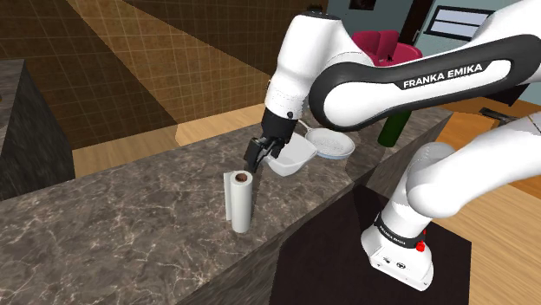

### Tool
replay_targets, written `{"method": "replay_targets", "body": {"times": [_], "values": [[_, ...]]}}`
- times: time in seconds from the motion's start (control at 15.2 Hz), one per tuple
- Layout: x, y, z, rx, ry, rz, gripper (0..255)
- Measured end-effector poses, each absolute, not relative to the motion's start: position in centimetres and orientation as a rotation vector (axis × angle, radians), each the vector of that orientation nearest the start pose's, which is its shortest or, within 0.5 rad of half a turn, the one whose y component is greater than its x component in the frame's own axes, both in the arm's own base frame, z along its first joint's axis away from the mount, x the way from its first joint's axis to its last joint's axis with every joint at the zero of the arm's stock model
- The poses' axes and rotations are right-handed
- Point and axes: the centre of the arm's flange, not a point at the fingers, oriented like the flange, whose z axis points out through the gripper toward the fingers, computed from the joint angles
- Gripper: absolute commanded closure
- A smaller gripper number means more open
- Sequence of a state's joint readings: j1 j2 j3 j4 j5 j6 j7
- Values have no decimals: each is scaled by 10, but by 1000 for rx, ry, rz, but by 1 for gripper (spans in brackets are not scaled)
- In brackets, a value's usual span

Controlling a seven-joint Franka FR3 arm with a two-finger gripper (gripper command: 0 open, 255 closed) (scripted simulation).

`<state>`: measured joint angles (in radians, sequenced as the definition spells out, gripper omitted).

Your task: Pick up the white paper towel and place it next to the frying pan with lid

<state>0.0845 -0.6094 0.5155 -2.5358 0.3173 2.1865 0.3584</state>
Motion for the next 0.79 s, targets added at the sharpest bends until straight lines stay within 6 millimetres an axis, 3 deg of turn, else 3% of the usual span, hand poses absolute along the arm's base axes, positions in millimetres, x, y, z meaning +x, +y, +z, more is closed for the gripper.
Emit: {"method": "replay_targets", "body": {"times": [0.13,0.26,0.79], "values": [[321,268,455,-3043,-40,-308,0],[325,282,444,-3042,-32,-313,0],[332,291,405,-3041,-28,-315,0]]}}
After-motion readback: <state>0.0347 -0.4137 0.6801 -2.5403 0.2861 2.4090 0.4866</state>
